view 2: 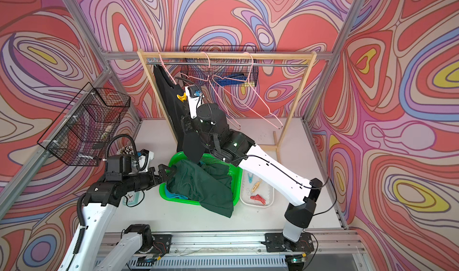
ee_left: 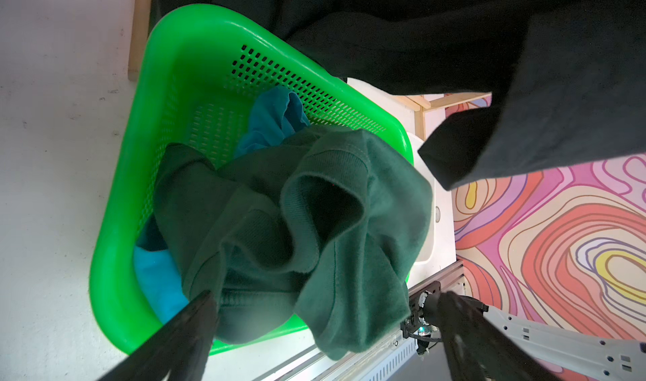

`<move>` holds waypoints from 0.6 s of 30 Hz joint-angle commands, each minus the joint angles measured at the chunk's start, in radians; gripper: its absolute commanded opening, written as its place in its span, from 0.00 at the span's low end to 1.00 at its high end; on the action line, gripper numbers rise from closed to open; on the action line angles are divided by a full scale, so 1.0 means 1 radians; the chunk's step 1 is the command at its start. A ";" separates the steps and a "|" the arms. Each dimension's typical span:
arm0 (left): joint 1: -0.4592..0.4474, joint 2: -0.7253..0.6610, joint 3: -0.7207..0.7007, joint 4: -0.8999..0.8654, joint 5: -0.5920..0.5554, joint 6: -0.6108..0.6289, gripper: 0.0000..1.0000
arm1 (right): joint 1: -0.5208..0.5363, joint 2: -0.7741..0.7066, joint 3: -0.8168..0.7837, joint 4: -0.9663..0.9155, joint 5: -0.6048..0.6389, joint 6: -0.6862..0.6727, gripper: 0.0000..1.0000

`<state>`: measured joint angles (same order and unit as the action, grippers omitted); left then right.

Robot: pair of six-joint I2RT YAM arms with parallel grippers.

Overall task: Remove the clothespins securing t-shirts to the hanger
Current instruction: Pick up the hanger from the clothes rail.

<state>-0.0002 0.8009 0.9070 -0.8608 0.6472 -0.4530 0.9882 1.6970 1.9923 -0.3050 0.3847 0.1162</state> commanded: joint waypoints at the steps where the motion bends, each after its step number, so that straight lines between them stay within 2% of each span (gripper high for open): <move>1: 0.005 0.006 -0.008 0.025 0.003 -0.006 1.00 | 0.004 -0.084 -0.031 0.151 -0.003 -0.011 0.00; 10: 0.005 0.029 0.008 0.028 -0.016 -0.005 1.00 | 0.003 -0.261 -0.205 0.117 -0.012 -0.025 0.00; 18: 0.005 0.046 0.030 0.022 -0.048 -0.003 1.00 | 0.004 -0.375 -0.288 -0.011 -0.035 -0.041 0.00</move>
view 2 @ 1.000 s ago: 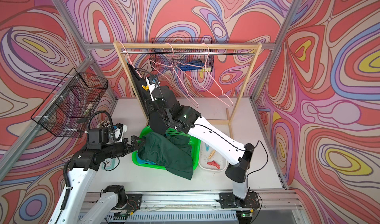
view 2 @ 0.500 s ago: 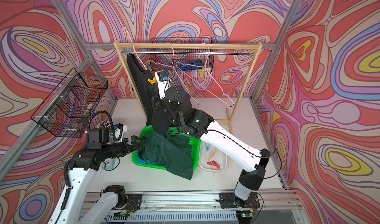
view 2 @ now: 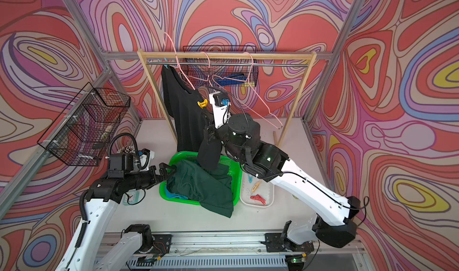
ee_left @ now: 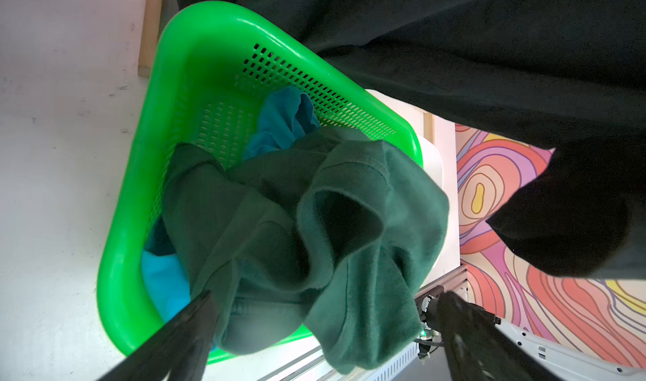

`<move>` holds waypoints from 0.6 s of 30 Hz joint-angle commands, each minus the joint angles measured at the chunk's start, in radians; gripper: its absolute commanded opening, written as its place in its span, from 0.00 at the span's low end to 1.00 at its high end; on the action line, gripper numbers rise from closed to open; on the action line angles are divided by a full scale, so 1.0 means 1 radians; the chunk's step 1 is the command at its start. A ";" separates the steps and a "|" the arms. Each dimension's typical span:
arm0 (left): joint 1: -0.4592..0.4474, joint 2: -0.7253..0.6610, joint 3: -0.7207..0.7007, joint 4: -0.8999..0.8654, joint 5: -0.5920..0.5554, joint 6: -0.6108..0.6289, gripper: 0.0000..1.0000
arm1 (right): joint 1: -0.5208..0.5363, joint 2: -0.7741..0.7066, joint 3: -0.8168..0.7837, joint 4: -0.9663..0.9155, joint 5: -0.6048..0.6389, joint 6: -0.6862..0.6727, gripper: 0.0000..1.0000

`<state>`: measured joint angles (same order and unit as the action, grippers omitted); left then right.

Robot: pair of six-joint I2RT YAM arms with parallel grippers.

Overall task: Remove the clothespins securing t-shirts to the hanger
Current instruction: Pick up the hanger from the clothes rail.

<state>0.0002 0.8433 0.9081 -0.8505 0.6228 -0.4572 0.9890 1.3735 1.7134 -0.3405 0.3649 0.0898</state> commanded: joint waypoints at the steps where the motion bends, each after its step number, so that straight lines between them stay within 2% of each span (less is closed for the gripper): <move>1: 0.004 0.005 0.034 0.008 -0.030 0.005 1.00 | 0.003 -0.060 -0.016 0.007 -0.016 -0.016 0.00; 9: 0.005 0.010 0.074 -0.018 -0.057 0.002 1.00 | 0.003 -0.097 -0.034 -0.129 -0.051 -0.031 0.00; 18: 0.004 0.006 0.077 -0.018 -0.068 -0.011 1.00 | 0.003 -0.241 -0.129 -0.086 -0.123 -0.048 0.00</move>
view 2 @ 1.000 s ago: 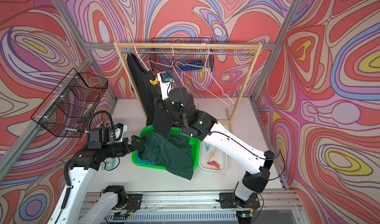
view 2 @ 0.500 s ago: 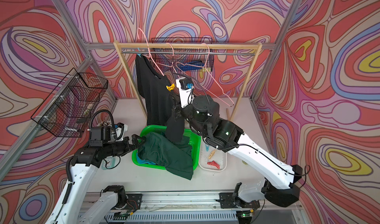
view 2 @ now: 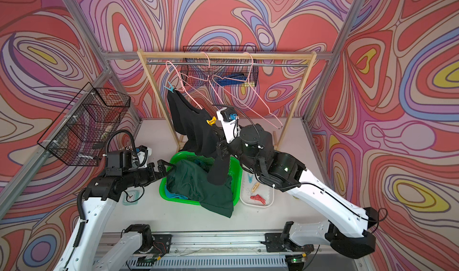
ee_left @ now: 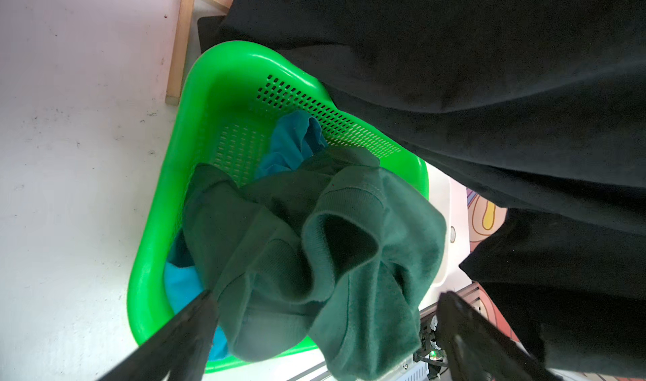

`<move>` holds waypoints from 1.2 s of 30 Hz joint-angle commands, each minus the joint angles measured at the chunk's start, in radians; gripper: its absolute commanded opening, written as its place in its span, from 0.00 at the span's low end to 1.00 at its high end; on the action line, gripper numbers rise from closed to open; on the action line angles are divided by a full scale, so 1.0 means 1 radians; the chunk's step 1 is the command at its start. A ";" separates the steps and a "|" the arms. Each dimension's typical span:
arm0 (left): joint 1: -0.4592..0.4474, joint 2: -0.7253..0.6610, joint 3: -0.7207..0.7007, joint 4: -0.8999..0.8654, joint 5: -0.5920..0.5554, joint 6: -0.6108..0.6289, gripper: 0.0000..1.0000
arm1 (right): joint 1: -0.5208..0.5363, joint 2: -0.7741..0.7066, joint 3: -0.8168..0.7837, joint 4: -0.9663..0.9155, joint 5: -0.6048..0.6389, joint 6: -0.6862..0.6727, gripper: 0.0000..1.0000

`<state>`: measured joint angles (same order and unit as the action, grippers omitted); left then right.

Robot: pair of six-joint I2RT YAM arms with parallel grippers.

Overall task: Remove the clothespins securing t-shirts to the hanger
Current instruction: Pick up the hanger from the clothes rail.

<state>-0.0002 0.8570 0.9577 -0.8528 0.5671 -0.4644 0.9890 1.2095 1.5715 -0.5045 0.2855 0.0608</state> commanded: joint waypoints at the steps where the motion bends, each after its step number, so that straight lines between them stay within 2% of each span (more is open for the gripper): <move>1: 0.005 -0.004 0.031 -0.017 -0.015 -0.004 1.00 | 0.003 -0.092 0.012 0.078 -0.058 -0.020 0.00; 8: 0.005 0.020 0.052 -0.020 -0.025 -0.009 1.00 | 0.003 -0.204 -0.004 0.107 -0.109 -0.031 0.00; 15: 0.005 0.001 0.016 0.004 -0.023 -0.029 1.00 | 0.002 -0.256 0.010 0.184 -0.152 -0.063 0.00; 36: 0.005 -0.024 -0.067 0.035 0.003 -0.041 1.00 | 0.003 -0.138 0.288 0.251 -0.243 -0.173 0.00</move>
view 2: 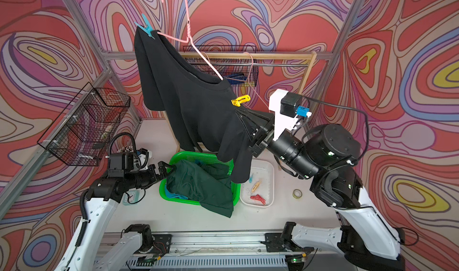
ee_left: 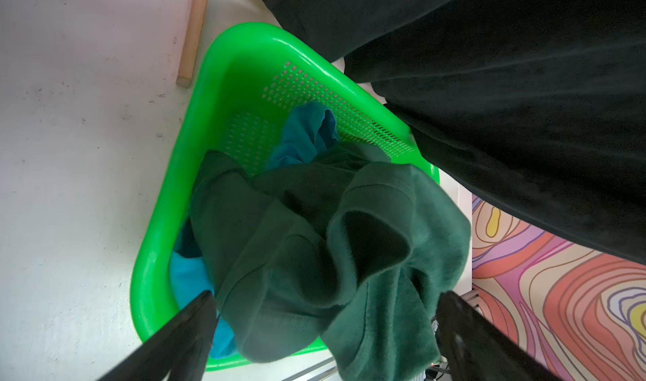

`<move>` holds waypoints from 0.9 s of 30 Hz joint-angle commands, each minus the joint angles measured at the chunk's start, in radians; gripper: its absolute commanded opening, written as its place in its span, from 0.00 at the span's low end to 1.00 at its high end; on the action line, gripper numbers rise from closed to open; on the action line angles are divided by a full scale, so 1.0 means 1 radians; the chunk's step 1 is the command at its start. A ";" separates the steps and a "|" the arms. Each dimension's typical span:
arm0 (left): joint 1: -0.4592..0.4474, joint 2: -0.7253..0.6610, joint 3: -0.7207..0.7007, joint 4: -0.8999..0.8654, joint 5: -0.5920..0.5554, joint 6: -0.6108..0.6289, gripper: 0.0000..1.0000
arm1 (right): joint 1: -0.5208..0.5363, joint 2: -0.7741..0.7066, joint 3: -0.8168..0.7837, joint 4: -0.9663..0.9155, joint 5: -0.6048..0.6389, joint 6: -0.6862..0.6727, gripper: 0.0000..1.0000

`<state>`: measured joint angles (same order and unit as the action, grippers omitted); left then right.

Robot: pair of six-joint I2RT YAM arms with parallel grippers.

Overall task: Remove the clothespins securing t-shirts to the hanger
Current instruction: Pick up the hanger from the clothes rail.

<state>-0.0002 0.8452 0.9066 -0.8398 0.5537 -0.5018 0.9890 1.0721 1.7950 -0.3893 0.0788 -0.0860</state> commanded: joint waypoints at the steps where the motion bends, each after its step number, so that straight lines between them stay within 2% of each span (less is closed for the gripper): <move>1: 0.005 -0.013 -0.022 0.026 0.019 -0.006 1.00 | 0.003 0.003 0.071 0.139 -0.038 -0.028 0.00; 11: 0.005 -0.009 -0.031 0.035 0.027 -0.006 1.00 | 0.002 0.051 0.203 0.053 -0.048 -0.034 0.00; 21: 0.005 -0.010 -0.020 0.027 0.021 0.000 1.00 | 0.003 -0.005 0.213 -0.024 0.007 -0.023 0.00; 27: 0.005 -0.015 -0.021 0.023 0.016 -0.006 1.00 | 0.002 -0.014 0.239 -0.152 0.061 -0.019 0.00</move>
<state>0.0002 0.8440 0.8814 -0.8253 0.5682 -0.5056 0.9890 1.0805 1.9957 -0.5652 0.0944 -0.1127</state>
